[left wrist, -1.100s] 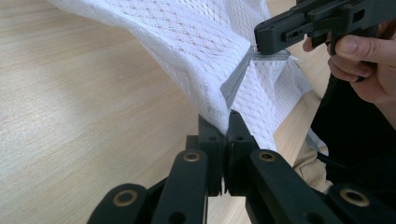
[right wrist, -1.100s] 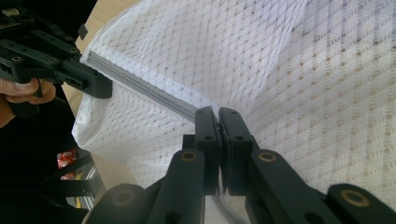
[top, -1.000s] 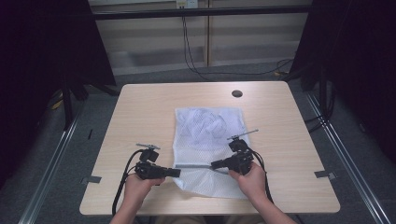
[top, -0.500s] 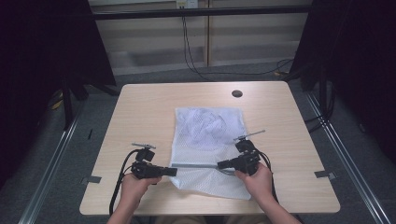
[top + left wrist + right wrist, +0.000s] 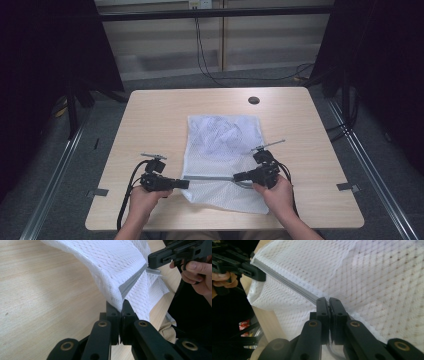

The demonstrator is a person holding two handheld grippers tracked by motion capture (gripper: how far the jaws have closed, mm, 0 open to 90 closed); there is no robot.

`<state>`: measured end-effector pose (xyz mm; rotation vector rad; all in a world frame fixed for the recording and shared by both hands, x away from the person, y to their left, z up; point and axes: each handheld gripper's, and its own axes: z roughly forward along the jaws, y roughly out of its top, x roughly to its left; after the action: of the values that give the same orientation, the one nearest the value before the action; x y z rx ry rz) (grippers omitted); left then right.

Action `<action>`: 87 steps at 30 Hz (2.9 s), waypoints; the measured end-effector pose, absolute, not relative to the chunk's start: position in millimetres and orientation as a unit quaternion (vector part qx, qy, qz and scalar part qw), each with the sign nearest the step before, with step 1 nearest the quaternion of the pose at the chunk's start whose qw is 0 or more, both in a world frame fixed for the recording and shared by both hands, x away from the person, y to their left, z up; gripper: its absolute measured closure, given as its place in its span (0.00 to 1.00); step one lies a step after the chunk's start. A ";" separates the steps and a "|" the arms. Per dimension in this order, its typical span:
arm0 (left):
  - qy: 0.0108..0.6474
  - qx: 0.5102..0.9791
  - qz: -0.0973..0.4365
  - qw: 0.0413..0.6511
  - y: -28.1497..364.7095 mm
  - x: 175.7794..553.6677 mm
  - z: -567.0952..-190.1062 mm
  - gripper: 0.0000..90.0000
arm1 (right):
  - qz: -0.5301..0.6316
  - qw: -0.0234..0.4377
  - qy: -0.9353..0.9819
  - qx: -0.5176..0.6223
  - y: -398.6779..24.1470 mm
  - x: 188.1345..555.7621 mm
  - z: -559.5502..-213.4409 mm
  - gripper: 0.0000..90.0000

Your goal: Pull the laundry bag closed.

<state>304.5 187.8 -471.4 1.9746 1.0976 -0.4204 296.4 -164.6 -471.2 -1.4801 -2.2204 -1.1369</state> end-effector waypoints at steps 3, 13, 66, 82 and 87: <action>0.438 0.783 -0.172 0.408 187.0 304.3 -471.9 0.98 | -0.388 0.122 -0.760 -0.506 -166.5 296.2 -470.9 0.97; 0.437 0.782 -0.172 0.409 188.1 304.8 -473.3 0.98 | -0.388 0.118 -0.758 -0.511 -172.6 295.6 -469.6 0.97; 0.437 0.782 -0.176 0.409 188.1 302.8 -472.4 0.98 | -0.396 0.110 -0.750 -0.519 -195.3 293.4 -468.3 0.97; 0.441 0.782 -0.168 0.407 193.9 302.2 -471.5 0.98 | -0.389 0.103 -0.751 -0.524 -201.8 293.6 -470.9 0.97; 0.439 0.782 -0.170 0.408 193.4 301.4 -470.6 0.98 | -0.390 0.104 -0.750 -0.524 -202.4 292.8 -470.5 0.97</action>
<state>301.4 193.4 -470.6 1.9701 1.1074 -0.4278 292.8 -202.4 -470.5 -1.5457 -2.2121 -1.1489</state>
